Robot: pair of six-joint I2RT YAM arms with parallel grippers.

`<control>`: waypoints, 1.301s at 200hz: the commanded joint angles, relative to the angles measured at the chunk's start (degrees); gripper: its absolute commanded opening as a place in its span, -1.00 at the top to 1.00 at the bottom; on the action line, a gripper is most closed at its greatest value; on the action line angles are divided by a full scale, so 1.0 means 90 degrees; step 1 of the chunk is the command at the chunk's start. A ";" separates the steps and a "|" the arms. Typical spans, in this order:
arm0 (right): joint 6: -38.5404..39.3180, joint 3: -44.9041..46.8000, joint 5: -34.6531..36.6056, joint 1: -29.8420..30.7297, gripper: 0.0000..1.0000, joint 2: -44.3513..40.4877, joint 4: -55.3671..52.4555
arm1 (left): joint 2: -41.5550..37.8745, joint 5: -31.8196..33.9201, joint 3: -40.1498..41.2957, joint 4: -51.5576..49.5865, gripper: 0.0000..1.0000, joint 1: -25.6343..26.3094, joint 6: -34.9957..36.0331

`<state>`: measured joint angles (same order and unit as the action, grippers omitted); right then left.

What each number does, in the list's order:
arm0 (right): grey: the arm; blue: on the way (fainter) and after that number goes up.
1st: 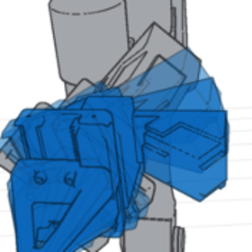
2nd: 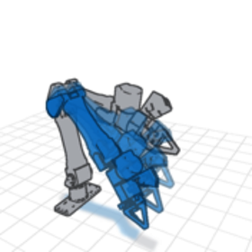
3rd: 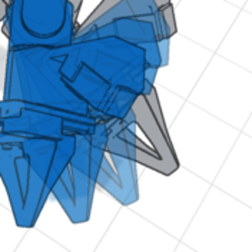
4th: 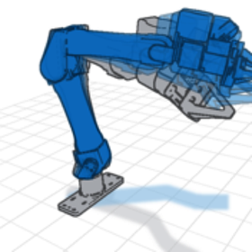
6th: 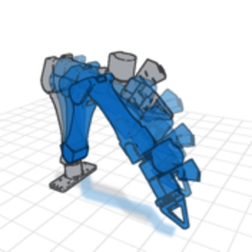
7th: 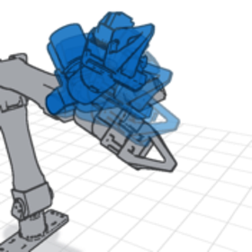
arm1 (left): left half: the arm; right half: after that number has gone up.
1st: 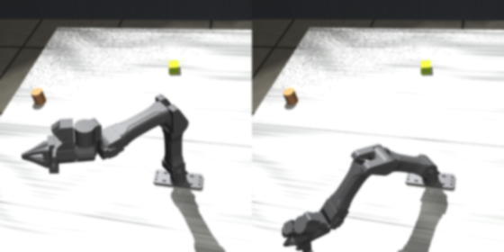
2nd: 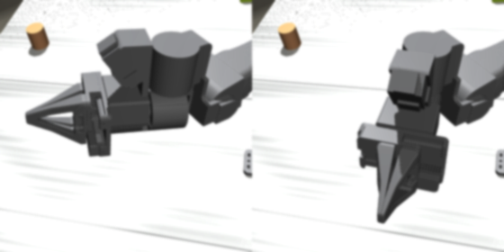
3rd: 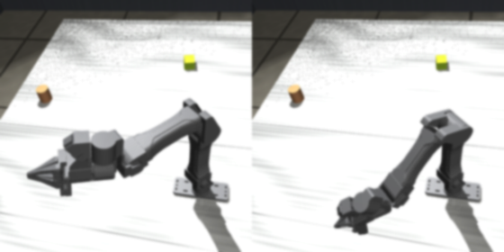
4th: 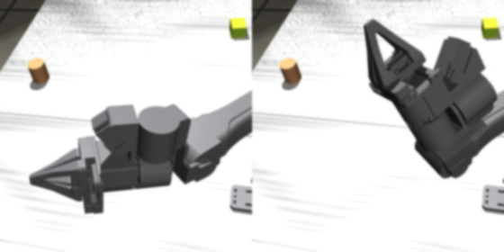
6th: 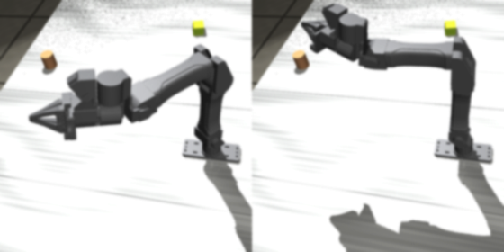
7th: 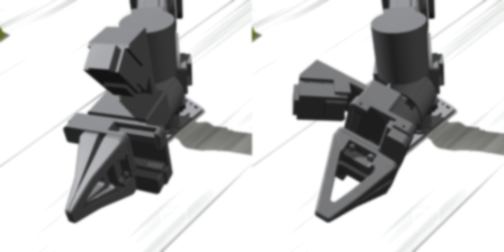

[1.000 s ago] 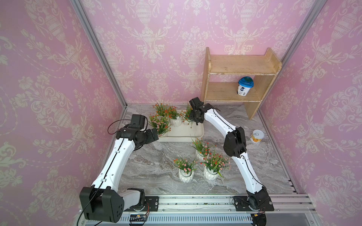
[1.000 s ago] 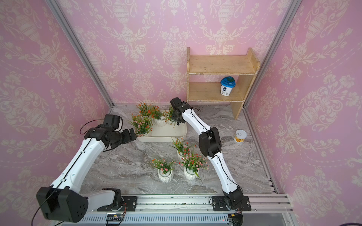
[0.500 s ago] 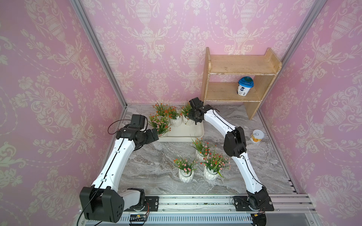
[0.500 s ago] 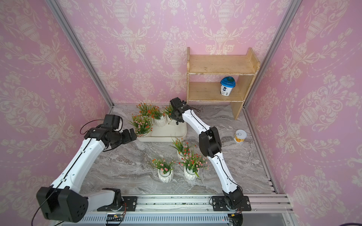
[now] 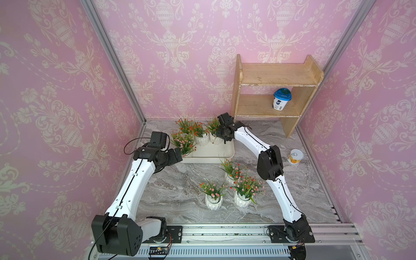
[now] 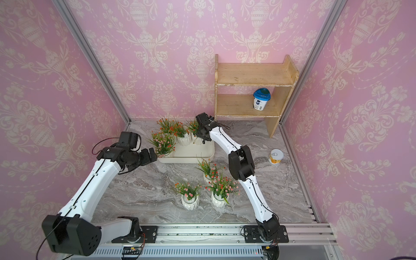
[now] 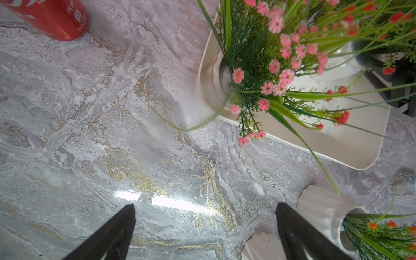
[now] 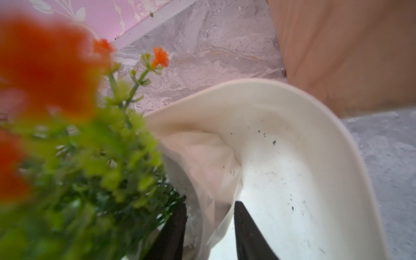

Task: Put the potted gypsophila into the storage box
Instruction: Place the baby's breath potted plant at the storage box.

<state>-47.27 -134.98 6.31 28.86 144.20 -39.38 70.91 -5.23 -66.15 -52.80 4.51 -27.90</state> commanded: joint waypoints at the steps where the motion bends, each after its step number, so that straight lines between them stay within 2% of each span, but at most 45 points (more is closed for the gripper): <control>1: 0.0312 0.0049 -0.0108 -0.0002 0.19 -0.0154 0.0302 | -0.0118 -0.0092 0.0086 -0.0042 -0.98 -0.0062 0.0026; 119: 0.0799 0.0229 0.0645 -0.0004 0.15 -0.0980 -0.0026 | -0.0368 -0.0060 0.0025 -0.0185 -0.98 -0.0067 -0.0084; 174: 0.0947 0.0622 0.1118 -0.0004 0.14 -0.1500 -0.0203 | -0.0528 -0.0015 -0.0024 -0.0309 -0.98 -0.0062 -0.0120; 221: 0.1392 0.1210 0.1068 -0.0090 0.09 -0.2312 -0.0265 | -0.0626 0.0085 -0.0121 -0.0534 -0.98 -0.0062 -0.0093; 243: 0.1745 0.1693 0.0912 -0.0215 -0.11 -0.2819 -0.0277 | -0.0652 0.0036 -0.0092 -0.0676 -0.98 -0.0063 -0.0079; 260: 0.1938 0.2055 0.0729 -0.0364 -0.37 -0.3195 -0.0424 | -0.0699 -0.0004 -0.0020 -0.0885 -0.98 -0.0062 -0.0021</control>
<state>-33.85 -119.92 14.26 27.51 121.21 -40.75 65.98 -5.28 -66.11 -56.49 4.49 -27.94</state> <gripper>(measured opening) 0.613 0.991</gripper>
